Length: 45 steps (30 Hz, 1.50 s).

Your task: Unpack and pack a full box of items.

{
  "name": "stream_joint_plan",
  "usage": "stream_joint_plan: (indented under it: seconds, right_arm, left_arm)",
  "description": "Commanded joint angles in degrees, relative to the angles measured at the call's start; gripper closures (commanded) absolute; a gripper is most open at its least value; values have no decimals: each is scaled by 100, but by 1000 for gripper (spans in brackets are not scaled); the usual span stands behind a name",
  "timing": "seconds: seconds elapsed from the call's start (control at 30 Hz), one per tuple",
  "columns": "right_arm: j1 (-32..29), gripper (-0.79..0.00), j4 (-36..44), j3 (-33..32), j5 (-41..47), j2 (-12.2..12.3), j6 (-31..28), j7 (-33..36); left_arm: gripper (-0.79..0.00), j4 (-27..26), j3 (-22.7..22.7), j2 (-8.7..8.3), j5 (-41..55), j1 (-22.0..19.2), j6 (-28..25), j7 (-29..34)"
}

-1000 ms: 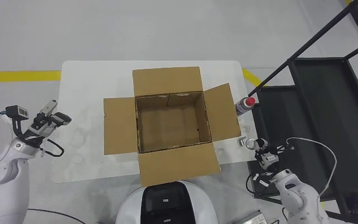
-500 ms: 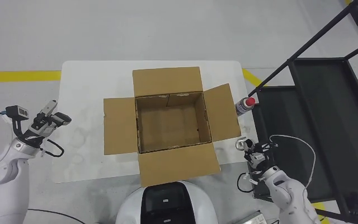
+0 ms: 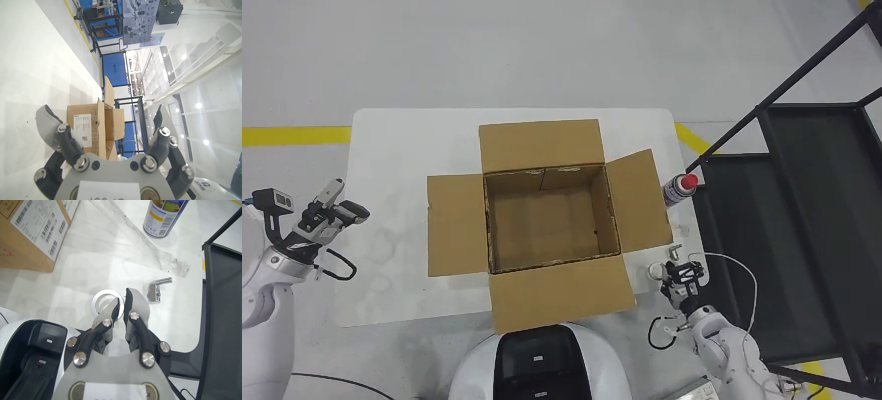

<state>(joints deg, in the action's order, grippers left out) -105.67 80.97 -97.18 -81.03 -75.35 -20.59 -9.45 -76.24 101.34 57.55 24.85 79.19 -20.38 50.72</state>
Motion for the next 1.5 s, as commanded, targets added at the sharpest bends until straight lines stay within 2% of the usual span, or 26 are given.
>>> stream_joint_plan:
  seconds: [0.0, 0.27, 0.3, 0.33, 0.37, 0.4, 0.57, 0.73, 0.87, 1.0, 1.07, 1.1, 1.13, 1.17, 1.2, 1.37, 1.47]
  right_arm:
    - [63, 0, -65, 58, 1, -7, 102, -37]
    - [361, 0, -345, 293, 45, -27, 425, 111]
    - [378, -142, -367, 311, 60, -27, 437, 112]
    - [389, -332, -379, 319, 80, -27, 442, 105]
    - [395, -533, -378, 319, 93, -24, 441, 100]
    - [388, -785, -363, 305, 141, -20, 425, 75]
    - [183, -785, -64, 142, 306, 21, 224, 77]
    - [-263, -785, 556, -153, 862, 64, -253, 142]
    - [-523, -785, 885, -346, 978, 111, -560, 342]
    - [-534, -785, 884, -378, 1042, 131, -547, 606]
    - [-468, -723, 796, -322, 1143, 127, -478, 786]
    - [-415, -662, 744, -298, 1218, 122, -394, 872]
    - [-358, -563, 698, -260, 1260, 117, -292, 950]
    - [-304, -499, 651, -207, 1329, 109, -221, 1027]
    - [-248, -391, 613, -163, 1407, 100, -136, 1095]
    - [-69, -320, 521, 59, 1526, 66, 299, 1322]
    - [-35, -311, 510, 123, 1622, 50, 573, 1449]
  left_arm:
    - [-785, 0, 0, 0, 0, 0, 0, 0]
    - [-785, 0, 0, 0, 0, 0, 0, 0]
    - [-785, 0, 0, 0, 0, 0, 0, 0]
    - [-785, 0, 0, 0, 0, 0, 0, 0]
    - [-785, 0, 0, 0, 0, 0, 0, 0]
    - [-785, 0, 0, 0, 0, 0, 0, 0]
    - [-785, 0, 0, 0, 0, 0, 0, 0]
    - [-785, 0, 0, 0, 0, 0, 0, 0]
    - [-785, 0, 0, 0, 0, 0, 0, 0]
    - [-785, 0, 0, 0, 0, 0, 0, 0]
    - [-785, 0, 0, 0, 0, 0, 0, 0]
    - [-785, 0, 0, 0, 0, 0, 0, 0]
    - [-785, 0, 0, 0, 0, 0, 0, 0]
    - [-785, 0, 0, 0, 0, 0, 0, 0]
    - [-785, 0, 0, 0, 0, 0, 0, 0]
    - [-785, 0, 0, 0, 0, 0, 0, 0]
    - [-785, 0, 0, 0, 0, 0, 0, 0]
